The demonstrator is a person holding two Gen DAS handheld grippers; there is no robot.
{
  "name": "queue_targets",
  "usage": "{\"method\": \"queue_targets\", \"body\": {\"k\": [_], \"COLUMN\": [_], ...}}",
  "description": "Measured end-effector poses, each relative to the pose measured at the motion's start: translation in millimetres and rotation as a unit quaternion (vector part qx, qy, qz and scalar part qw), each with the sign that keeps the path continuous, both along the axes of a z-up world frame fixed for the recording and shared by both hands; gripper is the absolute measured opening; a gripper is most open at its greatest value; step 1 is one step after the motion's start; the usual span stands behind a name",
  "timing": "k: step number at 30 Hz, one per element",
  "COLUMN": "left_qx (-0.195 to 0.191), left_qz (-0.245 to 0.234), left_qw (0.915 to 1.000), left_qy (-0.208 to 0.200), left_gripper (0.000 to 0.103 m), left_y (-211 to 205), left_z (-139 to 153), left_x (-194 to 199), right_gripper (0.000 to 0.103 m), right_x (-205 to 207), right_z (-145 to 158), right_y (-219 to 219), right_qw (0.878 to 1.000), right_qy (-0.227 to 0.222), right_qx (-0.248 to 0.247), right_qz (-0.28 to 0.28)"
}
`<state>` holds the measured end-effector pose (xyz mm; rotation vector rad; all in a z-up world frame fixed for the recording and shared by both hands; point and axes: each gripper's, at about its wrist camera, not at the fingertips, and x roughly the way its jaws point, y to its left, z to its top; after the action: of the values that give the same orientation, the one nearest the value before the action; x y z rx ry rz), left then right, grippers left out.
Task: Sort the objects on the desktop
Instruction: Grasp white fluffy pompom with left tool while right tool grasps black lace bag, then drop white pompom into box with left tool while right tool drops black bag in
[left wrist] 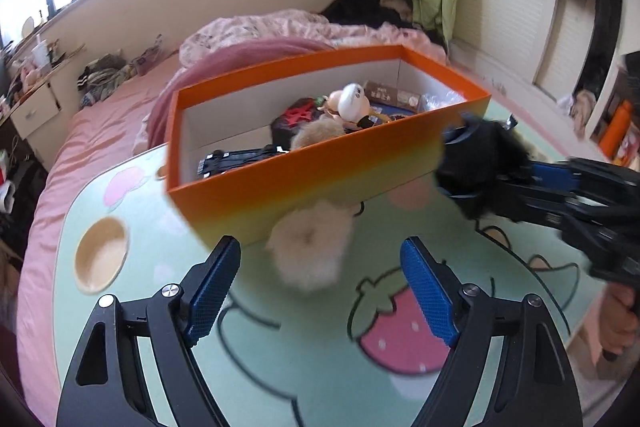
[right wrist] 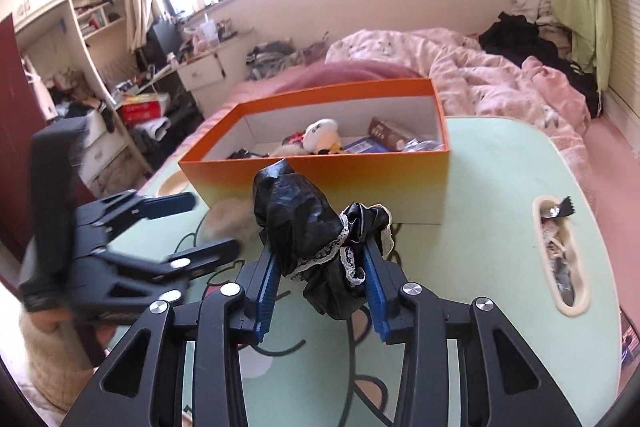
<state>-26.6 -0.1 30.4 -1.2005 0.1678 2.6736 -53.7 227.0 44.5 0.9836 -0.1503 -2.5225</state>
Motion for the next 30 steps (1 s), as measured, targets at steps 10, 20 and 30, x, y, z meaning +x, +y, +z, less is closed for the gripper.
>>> {"method": "queue_targets", "body": {"k": [10, 20, 30], "left_qx": [0.051, 0.097, 0.087], "left_qz": [-0.016, -0.025, 0.042], "left_qw": [0.9983, 0.9931, 0.995], "left_qy": [-0.025, 0.06, 0.025], "left_gripper": [0.033, 0.033, 0.067], "left_y": [-13, -21, -5], "left_z": [-9, 53, 39], "left_x": [-2, 22, -67], "right_gripper": [0.039, 0.039, 0.073], "right_x": [4, -1, -77], "right_z": [-6, 34, 48], "right_y": [10, 14, -8], "right_qw": [1.0, 0.998, 0.993], "right_qy": [-0.006, 0.055, 0.067], "right_qx": [-0.012, -0.024, 0.033], "right_qz": [-0.012, -0.033, -0.089]}}
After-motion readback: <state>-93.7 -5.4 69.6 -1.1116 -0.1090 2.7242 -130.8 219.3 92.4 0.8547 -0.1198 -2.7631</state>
